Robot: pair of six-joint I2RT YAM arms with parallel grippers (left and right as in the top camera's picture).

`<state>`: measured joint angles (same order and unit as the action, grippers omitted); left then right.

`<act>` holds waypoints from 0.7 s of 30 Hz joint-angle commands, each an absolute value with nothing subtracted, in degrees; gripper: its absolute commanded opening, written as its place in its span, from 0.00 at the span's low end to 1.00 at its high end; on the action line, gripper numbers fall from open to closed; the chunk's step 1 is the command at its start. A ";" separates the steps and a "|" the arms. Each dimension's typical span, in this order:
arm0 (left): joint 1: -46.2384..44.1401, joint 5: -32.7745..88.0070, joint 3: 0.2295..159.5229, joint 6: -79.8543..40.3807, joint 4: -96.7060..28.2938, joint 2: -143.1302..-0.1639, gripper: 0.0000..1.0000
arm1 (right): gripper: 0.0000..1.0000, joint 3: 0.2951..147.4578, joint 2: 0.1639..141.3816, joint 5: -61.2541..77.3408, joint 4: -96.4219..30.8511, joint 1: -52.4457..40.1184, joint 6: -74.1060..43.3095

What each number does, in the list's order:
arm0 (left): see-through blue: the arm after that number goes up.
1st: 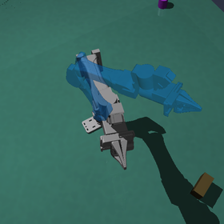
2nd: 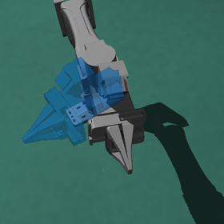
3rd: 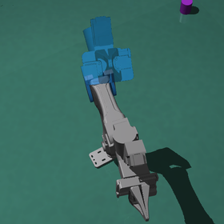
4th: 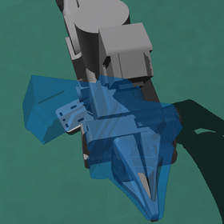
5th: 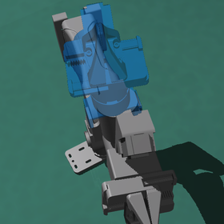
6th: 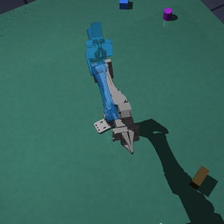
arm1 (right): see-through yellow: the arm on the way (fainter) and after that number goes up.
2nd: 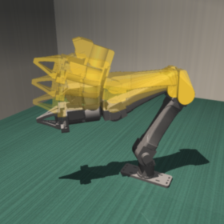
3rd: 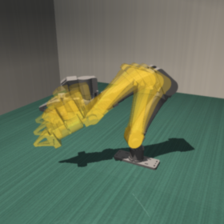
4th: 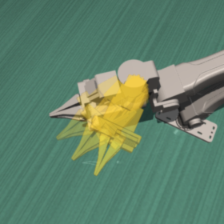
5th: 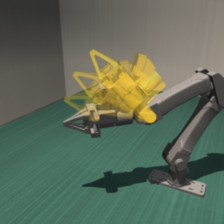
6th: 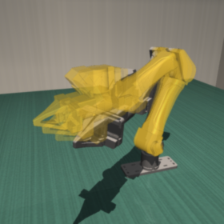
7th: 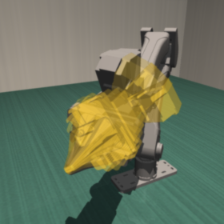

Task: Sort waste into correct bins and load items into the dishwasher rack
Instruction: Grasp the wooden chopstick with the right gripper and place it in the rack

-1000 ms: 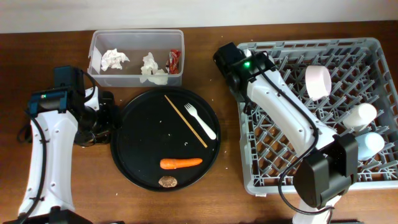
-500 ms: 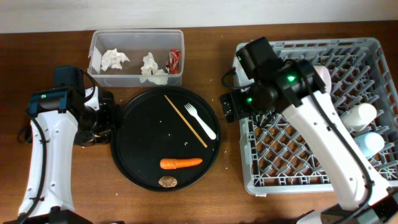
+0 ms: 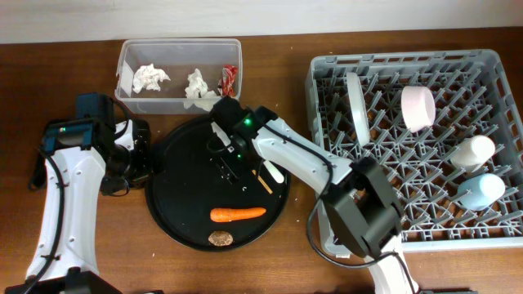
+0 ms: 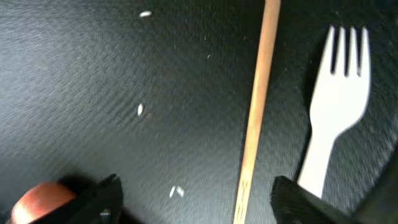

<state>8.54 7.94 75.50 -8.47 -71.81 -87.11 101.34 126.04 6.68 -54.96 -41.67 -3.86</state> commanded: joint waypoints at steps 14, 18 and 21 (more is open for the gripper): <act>8.64 8.54 75.05 -8.32 -71.61 -86.54 0.94 | 0.04 101.47 131.63 0.82 -54.70 -41.60 -4.97; 8.64 8.54 75.05 -8.34 -71.61 -86.54 0.94 | 0.04 103.42 130.63 0.82 -59.90 -41.56 -8.03; 8.64 8.54 75.05 -8.32 -71.57 -86.54 0.94 | 0.04 109.25 124.70 0.75 -64.88 -41.54 -8.01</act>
